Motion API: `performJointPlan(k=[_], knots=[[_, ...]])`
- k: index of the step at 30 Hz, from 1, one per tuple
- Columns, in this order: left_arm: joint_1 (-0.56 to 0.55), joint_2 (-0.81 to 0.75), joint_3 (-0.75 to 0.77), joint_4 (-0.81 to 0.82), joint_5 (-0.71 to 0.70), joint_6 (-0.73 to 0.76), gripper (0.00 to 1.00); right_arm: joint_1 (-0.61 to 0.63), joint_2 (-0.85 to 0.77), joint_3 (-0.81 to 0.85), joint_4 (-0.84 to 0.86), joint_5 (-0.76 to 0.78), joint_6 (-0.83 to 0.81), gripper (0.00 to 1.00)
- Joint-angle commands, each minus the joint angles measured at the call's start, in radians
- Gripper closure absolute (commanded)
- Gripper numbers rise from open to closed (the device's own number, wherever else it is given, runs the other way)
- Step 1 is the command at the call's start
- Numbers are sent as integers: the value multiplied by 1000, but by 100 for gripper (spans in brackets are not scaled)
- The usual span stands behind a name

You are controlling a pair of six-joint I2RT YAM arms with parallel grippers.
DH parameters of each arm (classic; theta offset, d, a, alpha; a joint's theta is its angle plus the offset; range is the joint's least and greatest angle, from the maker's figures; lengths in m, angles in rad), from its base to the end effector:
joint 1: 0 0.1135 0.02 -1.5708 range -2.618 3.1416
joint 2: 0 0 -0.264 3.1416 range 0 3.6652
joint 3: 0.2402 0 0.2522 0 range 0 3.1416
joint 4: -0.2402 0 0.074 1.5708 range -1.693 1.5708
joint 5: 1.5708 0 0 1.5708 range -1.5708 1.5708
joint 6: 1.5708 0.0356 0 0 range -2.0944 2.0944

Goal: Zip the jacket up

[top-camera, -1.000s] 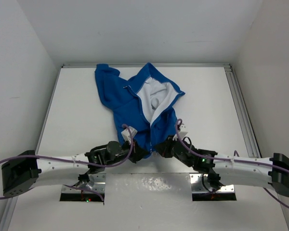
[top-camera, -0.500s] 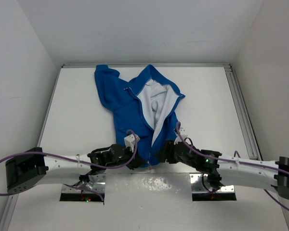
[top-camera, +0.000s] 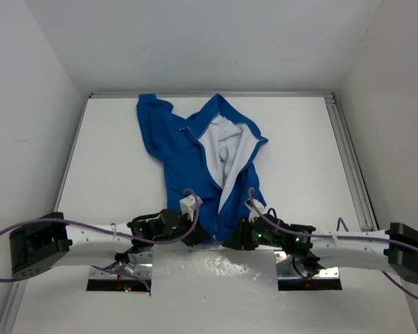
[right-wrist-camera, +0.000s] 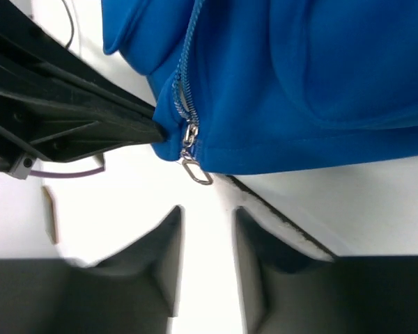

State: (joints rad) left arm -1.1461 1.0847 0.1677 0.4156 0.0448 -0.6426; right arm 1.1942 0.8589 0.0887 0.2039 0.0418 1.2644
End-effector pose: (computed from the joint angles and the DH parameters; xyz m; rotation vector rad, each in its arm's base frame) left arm 0.0766 -0.1732 0.1363 0.5970 2.1996 -1.0845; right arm 0.0593 0.1460 0.1271 0.1154 2.4758 1.2652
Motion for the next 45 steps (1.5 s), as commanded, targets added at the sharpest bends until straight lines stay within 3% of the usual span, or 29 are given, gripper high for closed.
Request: performJointPlan(k=[1, 5, 8, 20, 33, 39, 45], knots=[[-17, -6, 1, 46, 29, -17, 100, 8, 63, -16, 224, -72, 1, 61], [-18, -6, 7, 54, 36, -17, 100, 8, 146, -21, 330, -102, -25, 47], [-17, -8, 0, 66, 43, -28, 100, 8, 198, -33, 383, -89, -30, 46], [-18, -15, -5, 83, 53, -40, 100, 8, 334, -49, 554, -91, 3, 48], [-18, -40, -19, 81, 47, -52, 100, 8, 388, -55, 604, -72, 27, 51], [-17, -57, -27, 86, 36, -57, 100, 8, 400, -70, 631, -68, 44, 59], [-18, -62, -27, 81, 36, -60, 100, 8, 419, -75, 649, -56, 41, 54]])
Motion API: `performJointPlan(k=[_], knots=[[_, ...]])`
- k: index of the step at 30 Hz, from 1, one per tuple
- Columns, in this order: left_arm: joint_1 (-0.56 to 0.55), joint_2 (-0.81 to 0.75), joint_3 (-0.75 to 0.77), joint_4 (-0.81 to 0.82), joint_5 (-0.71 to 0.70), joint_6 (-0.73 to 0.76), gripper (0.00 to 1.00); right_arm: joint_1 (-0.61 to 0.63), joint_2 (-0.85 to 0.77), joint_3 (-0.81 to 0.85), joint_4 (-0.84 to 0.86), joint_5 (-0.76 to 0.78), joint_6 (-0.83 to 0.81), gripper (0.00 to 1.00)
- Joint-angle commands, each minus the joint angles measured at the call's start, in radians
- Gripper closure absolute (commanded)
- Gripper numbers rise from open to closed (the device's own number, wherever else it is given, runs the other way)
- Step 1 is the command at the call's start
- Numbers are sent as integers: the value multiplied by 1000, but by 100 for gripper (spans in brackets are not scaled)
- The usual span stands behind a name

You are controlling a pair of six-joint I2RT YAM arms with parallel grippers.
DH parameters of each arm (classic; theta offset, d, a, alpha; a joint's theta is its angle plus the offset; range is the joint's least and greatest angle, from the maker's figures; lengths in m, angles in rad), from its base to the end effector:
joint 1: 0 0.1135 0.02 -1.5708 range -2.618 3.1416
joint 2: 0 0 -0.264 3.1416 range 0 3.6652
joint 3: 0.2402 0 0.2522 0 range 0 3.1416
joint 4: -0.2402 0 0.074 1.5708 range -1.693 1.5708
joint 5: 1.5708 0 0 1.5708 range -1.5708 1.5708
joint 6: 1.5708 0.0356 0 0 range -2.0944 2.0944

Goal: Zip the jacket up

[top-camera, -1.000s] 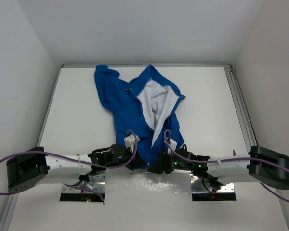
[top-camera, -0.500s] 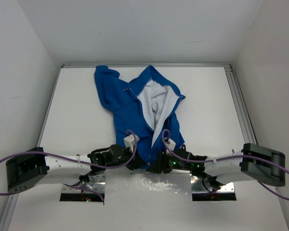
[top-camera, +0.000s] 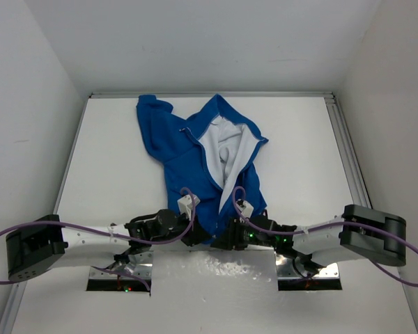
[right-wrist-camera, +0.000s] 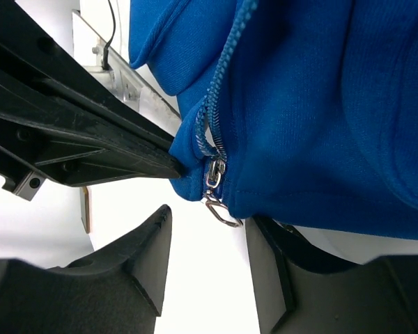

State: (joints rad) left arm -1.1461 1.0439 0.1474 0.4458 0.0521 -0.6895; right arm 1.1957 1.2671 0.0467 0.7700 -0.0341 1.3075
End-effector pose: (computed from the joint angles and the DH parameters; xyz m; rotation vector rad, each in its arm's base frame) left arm 0.0748 -0.1699 0.1401 0.5432 2.1760 -1.1523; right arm 0.0649 0.1681 0.1082 0.1098 2.4270 1.4598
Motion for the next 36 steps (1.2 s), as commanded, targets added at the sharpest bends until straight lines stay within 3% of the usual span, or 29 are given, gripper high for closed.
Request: performJointPlan(k=[1, 5, 8, 19, 26, 31, 36], knots=[[-18, -21, -6, 51, 29, -13, 100, 7, 15, -33, 84, 20, -1, 53], [-18, -25, -9, 48, 32, -16, 100, 7, 34, -30, 109, 11, 6, 54], [-17, -27, -6, 47, 25, -18, 100, 7, 35, -34, 126, 13, 21, 61], [-18, -21, -16, 47, 15, -25, 100, 5, 17, -80, 153, 31, 52, 95], [-18, -24, 4, -21, -21, -31, 100, 5, -90, -65, 74, 20, 55, 100], [-18, -35, -9, -35, -38, -70, 77, 7, -184, -51, -99, 31, 75, 100], [-17, -97, -58, -19, -47, -126, 66, 5, -206, -51, -167, 66, 85, 100]])
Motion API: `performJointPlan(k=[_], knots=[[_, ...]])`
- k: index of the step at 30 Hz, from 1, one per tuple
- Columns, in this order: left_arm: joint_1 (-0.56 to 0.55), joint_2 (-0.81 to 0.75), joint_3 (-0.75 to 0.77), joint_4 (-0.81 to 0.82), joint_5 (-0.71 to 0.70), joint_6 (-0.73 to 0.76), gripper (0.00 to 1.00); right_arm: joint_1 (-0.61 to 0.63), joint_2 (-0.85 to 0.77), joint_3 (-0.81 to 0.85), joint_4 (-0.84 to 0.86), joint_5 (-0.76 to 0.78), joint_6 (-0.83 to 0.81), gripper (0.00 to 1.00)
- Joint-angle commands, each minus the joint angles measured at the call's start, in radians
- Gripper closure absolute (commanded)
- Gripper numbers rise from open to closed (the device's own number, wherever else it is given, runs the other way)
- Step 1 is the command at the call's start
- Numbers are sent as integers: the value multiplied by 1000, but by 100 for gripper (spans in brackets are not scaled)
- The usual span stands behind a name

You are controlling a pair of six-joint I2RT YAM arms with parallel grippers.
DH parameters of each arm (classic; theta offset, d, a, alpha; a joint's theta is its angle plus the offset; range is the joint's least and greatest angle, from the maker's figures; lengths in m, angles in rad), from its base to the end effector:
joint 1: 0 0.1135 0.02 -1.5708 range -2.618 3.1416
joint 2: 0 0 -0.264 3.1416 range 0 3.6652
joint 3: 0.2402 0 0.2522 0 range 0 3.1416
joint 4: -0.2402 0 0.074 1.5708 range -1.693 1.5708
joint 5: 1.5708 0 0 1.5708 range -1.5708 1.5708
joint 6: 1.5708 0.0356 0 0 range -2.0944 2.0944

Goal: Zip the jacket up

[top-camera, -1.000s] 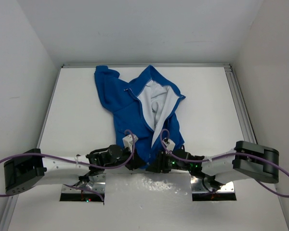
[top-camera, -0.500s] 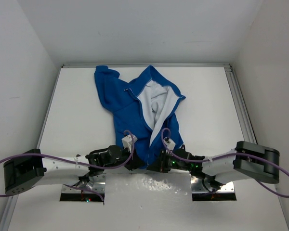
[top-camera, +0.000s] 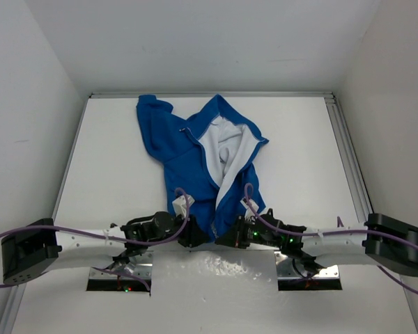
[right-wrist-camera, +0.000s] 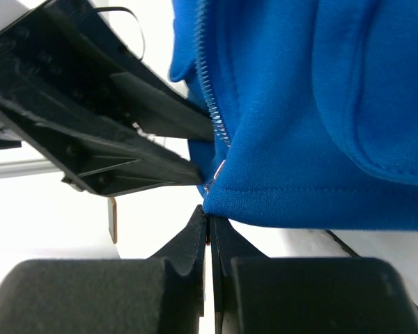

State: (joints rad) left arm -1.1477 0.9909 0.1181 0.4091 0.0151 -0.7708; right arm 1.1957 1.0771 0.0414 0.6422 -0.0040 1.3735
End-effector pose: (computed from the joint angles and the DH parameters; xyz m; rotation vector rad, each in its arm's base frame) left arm 0.0721 -0.1614 0.1362 0.4341 2.2199 -1.1543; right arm 0.0631 0.1607 0.1238 0.2084 2.3734 1.5272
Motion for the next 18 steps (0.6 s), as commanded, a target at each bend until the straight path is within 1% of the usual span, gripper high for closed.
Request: performJointPlan(k=[1, 5, 10, 11, 12, 13, 14, 15, 16, 17, 18], knots=[[-17, -52, -38, 16, -10, -60, 66, 7, -13, -46, -39, 41, 28, 100], [-17, -98, -70, 23, 3, -125, 66, 7, 14, -52, -19, 35, 30, 100], [-17, -135, -67, -6, 23, -194, 67, 7, 41, -72, 30, 36, 39, 100], [-15, -139, -61, -24, 13, -202, 68, 5, 47, -78, 34, 36, 42, 100], [-17, -144, -52, -109, -6, -209, 72, 7, 52, -86, 43, 38, 55, 100], [-17, -168, -22, -282, -184, -231, 78, 7, 67, -95, 81, 24, 58, 100], [-17, -182, -21, -283, -185, -231, 78, 7, 67, -95, 83, 24, 58, 100], [-15, -195, -15, -314, -242, -242, 78, 7, 76, -95, 83, 18, 55, 100], [-14, -205, -12, -350, -353, -249, 76, 7, 81, -97, 85, 18, 58, 100], [-9, -199, 0, -390, -410, -257, 75, 7, 84, -98, 89, 18, 62, 100], [31, -187, 52, -451, -455, -257, 74, 7, 87, -101, 93, 18, 62, 100]])
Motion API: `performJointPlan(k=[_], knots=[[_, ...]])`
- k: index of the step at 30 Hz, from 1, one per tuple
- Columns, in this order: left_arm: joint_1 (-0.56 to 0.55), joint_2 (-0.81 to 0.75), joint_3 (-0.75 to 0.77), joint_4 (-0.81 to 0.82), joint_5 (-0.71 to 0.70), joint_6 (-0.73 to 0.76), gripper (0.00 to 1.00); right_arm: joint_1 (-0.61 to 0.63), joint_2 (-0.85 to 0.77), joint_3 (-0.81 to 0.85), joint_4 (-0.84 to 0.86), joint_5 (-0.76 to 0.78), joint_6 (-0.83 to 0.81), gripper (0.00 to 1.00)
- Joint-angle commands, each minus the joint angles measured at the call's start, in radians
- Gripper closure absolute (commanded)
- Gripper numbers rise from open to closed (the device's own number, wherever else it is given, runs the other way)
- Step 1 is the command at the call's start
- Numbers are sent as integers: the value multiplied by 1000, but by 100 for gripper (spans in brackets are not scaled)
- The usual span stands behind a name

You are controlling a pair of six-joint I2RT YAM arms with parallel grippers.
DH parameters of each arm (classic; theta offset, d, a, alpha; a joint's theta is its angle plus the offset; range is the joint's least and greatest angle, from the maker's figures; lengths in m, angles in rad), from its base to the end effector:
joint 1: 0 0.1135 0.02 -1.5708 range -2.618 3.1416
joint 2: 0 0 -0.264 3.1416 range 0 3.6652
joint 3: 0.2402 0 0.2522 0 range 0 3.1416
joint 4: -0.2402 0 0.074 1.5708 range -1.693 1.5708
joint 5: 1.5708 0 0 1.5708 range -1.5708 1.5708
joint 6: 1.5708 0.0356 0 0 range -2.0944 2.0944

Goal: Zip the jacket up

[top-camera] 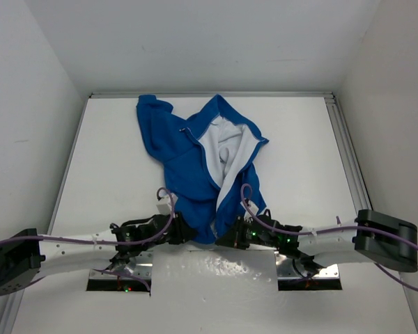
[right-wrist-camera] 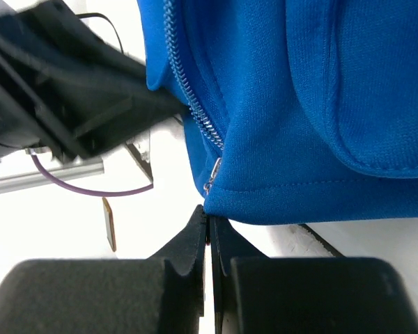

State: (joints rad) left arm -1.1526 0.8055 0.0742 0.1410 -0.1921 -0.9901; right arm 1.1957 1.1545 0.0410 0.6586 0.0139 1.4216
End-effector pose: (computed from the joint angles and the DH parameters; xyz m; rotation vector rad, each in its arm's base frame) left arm 0.0671 -0.1343 0.1243 0.0698 2.3345 -0.9852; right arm 0.0641 0.1614 0.1135 0.2864 2.4301 1.4705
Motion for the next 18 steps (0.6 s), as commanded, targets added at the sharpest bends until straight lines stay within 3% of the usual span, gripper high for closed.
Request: performJointPlan(k=[1, 3, 6, 10, 13, 18], knots=[[69, 17, 123, -237, -279, -19, 74, 7, 11, -96, 75, -3, 10, 100], [199, 75, 189, -242, -305, 71, 76, 7, 16, -73, 47, -9, -6, 100], [373, 153, 248, -159, -181, 183, 77, 7, 28, -52, 33, -5, -21, 100], [424, 263, 259, -83, -115, 211, 74, 7, 68, -46, 50, 20, -30, 100], [433, 363, 272, -18, -67, 243, 62, 7, 115, -26, 108, 41, -38, 100], [465, 569, 400, 86, -27, 277, 71, 7, 267, 31, 292, 75, 6, 100]])
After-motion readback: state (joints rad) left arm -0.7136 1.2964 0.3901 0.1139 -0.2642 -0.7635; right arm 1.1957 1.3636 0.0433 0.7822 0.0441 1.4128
